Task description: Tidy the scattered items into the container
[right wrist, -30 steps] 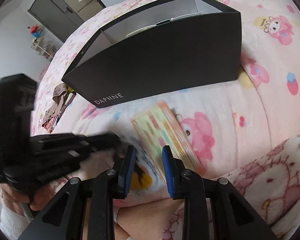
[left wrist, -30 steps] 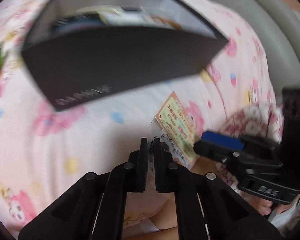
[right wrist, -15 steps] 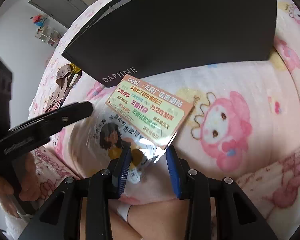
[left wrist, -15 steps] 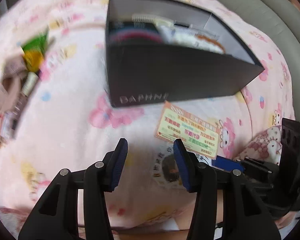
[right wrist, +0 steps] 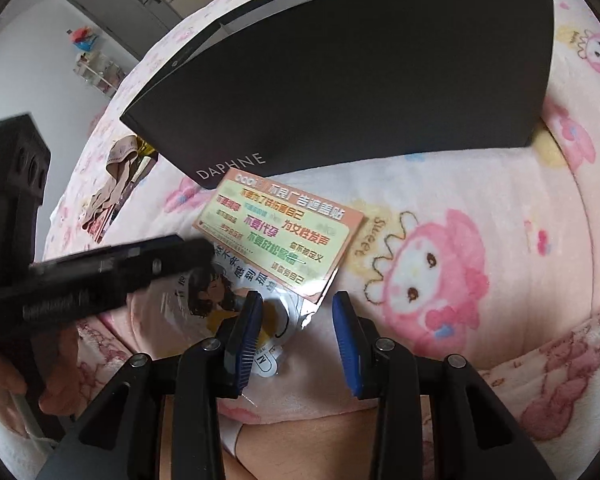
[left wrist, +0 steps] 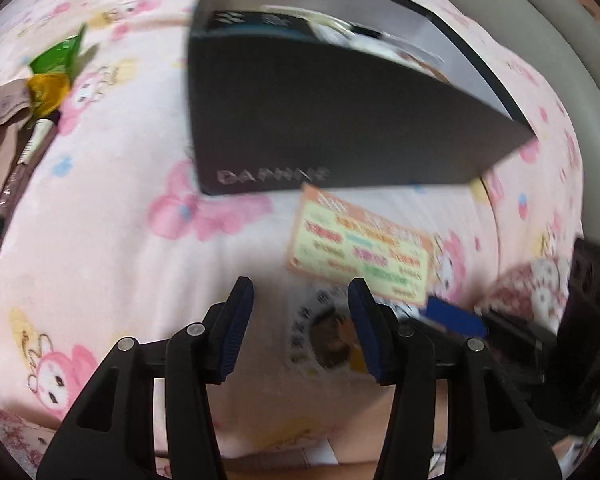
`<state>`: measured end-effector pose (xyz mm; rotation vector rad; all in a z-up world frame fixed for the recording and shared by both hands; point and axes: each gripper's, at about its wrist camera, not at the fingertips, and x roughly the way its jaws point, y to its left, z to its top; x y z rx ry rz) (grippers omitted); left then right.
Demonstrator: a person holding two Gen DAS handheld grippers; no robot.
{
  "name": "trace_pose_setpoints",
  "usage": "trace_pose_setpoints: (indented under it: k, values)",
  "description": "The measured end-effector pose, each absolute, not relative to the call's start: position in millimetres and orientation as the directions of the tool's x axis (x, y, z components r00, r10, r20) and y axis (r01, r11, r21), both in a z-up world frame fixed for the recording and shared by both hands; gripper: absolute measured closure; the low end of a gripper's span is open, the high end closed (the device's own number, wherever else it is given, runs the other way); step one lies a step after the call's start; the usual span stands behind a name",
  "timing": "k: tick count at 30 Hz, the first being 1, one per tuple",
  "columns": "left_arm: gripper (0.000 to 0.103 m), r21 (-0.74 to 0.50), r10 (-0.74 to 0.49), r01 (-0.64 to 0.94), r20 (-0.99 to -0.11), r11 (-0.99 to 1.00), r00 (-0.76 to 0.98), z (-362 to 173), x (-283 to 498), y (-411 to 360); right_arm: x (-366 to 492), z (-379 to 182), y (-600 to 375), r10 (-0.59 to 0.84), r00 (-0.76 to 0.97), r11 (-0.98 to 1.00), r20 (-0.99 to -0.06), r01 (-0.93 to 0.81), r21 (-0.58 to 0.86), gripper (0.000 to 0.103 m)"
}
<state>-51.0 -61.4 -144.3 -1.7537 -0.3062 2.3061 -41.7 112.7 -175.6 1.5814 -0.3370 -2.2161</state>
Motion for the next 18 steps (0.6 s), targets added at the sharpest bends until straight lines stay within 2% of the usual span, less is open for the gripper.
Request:
trace_pose_setpoints:
  k: [4, 6, 8, 10, 14, 18]
  values:
    - [0.053, -0.356, 0.361, -0.060, -0.911, -0.932, -0.201, -154, -50, -65, -39, -173, 115, -0.490, -0.287, -0.871, -0.823, 0.194, 0.450, 0.071]
    - [0.053, -0.399, 0.408, -0.084, -0.891, -0.913, -0.200, -150, -46, -66, -36, -167, 117, -0.504, -0.313, -0.863, -0.805, 0.204, 0.462, 0.077]
    - [0.055, -0.451, 0.463, -0.106, -0.861, -0.886, -0.209, -143, -42, -69, -35, -158, 122, -0.494, -0.339, -0.869, -0.801, 0.212, 0.446, 0.079]
    - [0.076, -0.454, 0.474, -0.136, -0.851, -0.881, -0.229, -135, -36, -70, -35, -149, 123, -0.451, -0.371, -0.892, -0.811, 0.217, 0.397, 0.081]
    - [0.080, -0.480, 0.514, -0.184, -0.810, -0.858, -0.282, -110, -27, -72, -33, -131, 134, -0.472, -0.405, -0.882, -0.783, 0.215, 0.420, 0.084]
    - [0.080, -0.506, 0.555, -0.229, -0.750, -0.831, -0.359, -74, -28, -67, -29, -85, 149, -0.500, -0.476, -0.865, -0.723, 0.247, 0.436, 0.084]
